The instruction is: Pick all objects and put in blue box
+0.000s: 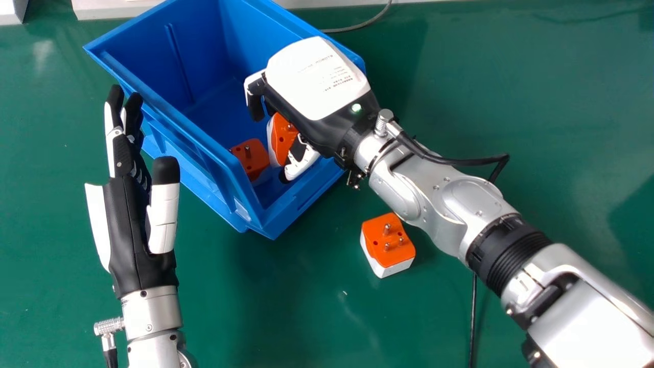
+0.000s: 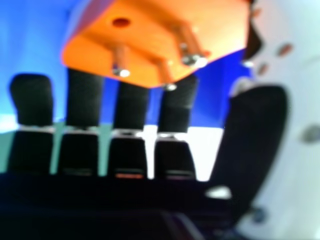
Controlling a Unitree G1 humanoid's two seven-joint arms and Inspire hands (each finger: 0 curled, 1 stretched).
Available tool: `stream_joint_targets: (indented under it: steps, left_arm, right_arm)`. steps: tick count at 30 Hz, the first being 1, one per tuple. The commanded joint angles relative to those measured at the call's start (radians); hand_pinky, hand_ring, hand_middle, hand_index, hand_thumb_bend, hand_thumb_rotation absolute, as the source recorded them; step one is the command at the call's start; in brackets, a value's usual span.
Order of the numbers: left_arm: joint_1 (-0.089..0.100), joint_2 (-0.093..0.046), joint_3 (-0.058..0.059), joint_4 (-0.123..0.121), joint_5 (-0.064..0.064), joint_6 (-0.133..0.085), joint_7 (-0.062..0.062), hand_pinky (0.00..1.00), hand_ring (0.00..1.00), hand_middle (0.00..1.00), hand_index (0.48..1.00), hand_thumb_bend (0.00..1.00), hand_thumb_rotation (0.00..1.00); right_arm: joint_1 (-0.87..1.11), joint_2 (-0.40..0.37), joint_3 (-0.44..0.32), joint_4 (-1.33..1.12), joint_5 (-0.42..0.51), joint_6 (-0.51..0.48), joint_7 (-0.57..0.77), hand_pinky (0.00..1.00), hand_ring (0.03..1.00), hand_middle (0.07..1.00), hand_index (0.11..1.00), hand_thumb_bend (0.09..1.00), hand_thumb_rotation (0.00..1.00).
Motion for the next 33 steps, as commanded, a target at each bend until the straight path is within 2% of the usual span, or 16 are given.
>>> stream_joint_targets:
  steps: [1,5,9,12,19,25,29,33]
  left_arm:
    - [-0.011,0.003,-0.004,-0.003,0.021,-0.024,0.003,0.98,0.96,0.95,0.967,0.98,0.95]
    - [-0.008,0.003,-0.005,-0.003,0.019,-0.023,0.003,0.98,0.96,0.94,0.966,0.98,0.95]
    - [-0.009,0.003,-0.004,0.004,0.026,-0.032,0.010,0.98,0.96,0.94,0.964,0.98,0.95]
    - [-0.008,0.002,-0.003,0.004,0.029,-0.030,0.013,0.98,0.96,0.94,0.963,0.98,0.95]
    - [-0.009,0.005,-0.003,0.008,0.029,-0.032,0.011,0.98,0.96,0.94,0.962,0.98,0.95]
    - [-0.012,0.005,-0.002,0.014,0.029,-0.037,0.013,0.98,0.96,0.94,0.963,0.98,0.95]
    - [-0.007,0.001,-0.004,0.001,0.023,-0.027,0.009,0.98,0.95,0.94,0.963,0.98,0.95]
    - [-0.010,0.005,-0.002,0.009,0.029,-0.032,0.012,0.97,0.95,0.94,0.962,0.99,0.95]
  right_arm:
    - [-0.052,0.010,0.004,0.018,0.003,-0.011,-0.034,0.25,0.367,0.477,0.528,0.512,0.00]
    - [-0.065,0.017,0.027,0.062,-0.007,0.002,-0.047,0.25,0.368,0.475,0.529,0.512,0.00]
    - [-0.070,0.022,0.045,0.093,-0.008,0.009,-0.059,0.26,0.371,0.476,0.531,0.513,0.00]
    - [-0.072,0.024,0.058,0.111,-0.011,0.019,-0.071,0.27,0.371,0.475,0.531,0.513,0.00]
    - [-0.081,0.021,0.078,0.138,-0.016,0.019,-0.101,0.27,0.373,0.473,0.531,0.514,0.00]
    - [-0.095,0.025,0.086,0.158,-0.012,0.024,-0.078,0.28,0.373,0.471,0.530,0.514,0.00]
    - [-0.101,0.026,0.087,0.166,-0.003,0.022,-0.050,0.29,0.379,0.482,0.527,0.515,0.00]
    - [-0.105,0.031,0.087,0.167,0.002,0.032,-0.016,0.30,0.386,0.497,0.520,0.514,0.00]
